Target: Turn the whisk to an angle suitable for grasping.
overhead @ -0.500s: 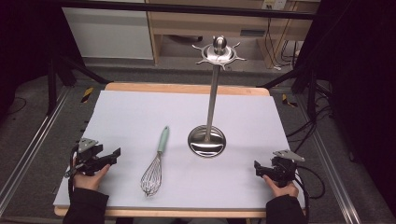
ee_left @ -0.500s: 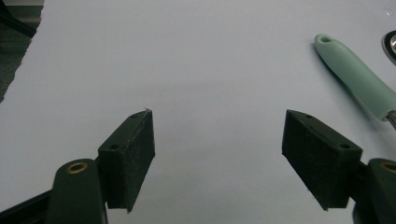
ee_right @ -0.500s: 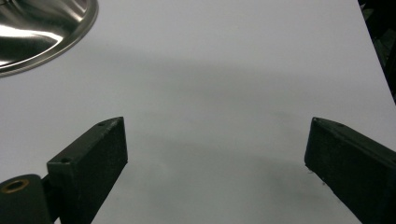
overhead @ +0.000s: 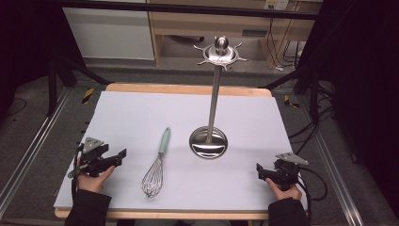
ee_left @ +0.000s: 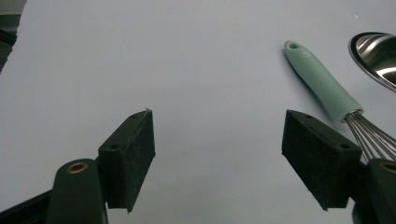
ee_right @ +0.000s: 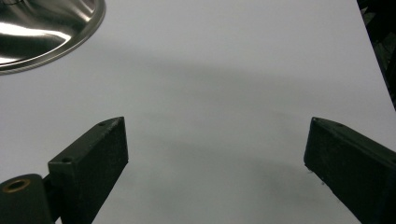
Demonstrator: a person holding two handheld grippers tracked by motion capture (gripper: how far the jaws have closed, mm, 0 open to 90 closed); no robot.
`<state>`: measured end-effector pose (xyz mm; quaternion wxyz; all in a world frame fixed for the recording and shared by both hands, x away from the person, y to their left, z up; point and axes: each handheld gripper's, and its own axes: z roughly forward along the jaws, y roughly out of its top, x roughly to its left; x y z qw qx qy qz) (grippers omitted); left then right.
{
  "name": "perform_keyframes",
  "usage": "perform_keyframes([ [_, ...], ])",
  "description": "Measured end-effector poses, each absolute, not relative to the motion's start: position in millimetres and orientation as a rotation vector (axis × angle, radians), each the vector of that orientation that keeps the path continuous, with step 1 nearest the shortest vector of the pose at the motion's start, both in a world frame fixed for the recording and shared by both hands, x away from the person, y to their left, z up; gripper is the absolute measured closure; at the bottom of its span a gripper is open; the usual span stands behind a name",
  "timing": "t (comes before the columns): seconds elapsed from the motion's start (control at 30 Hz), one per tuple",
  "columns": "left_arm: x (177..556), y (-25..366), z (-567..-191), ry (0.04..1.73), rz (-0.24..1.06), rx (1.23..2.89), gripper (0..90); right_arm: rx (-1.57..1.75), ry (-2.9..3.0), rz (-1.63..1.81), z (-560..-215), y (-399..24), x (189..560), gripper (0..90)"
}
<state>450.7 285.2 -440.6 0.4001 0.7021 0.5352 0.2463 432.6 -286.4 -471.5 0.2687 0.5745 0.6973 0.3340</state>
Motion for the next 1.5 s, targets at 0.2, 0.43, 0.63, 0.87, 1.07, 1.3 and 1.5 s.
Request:
perform_keyframes([
  [0.2, 450, 277, -435, 1.328, 0.62, 1.793, 24.8, 1.553, 1.882, 0.91, -470, -285, 430, 7.4],
  [0.43, 449, 263, -429, 1.285, 0.613, 1.815, 23.5, 1.527, 1.897, 0.894, -471, -284, 429, 7.6],
  [0.63, 452, 251, -431, 1.264, 0.605, 1.849, 23.4, 1.53, 1.9, 0.893, -471, -283, 429, 7.6],
  [0.87, 457, 233, -429, 1.231, 0.584, 1.899, 23.7, 1.526, 1.912, 0.89, -472, -282, 428, 7.7],
  [1.07, 465, 221, -424, 1.24, 0.561, 1.918, 23.7, 1.525, 1.913, 0.888, -472, -281, 427, 7.8],
  [1.3, 476, 209, -409, 1.232, 0.555, 1.928, 23.8, 1.514, 1.917, 0.866, -472, -279, 426, 7.9],
  [1.5, 482, 198, -398, 1.217, 0.549, 1.95, 23.8, 1.509, 1.92, 0.86, -472, -279, 426, 7.9],
])
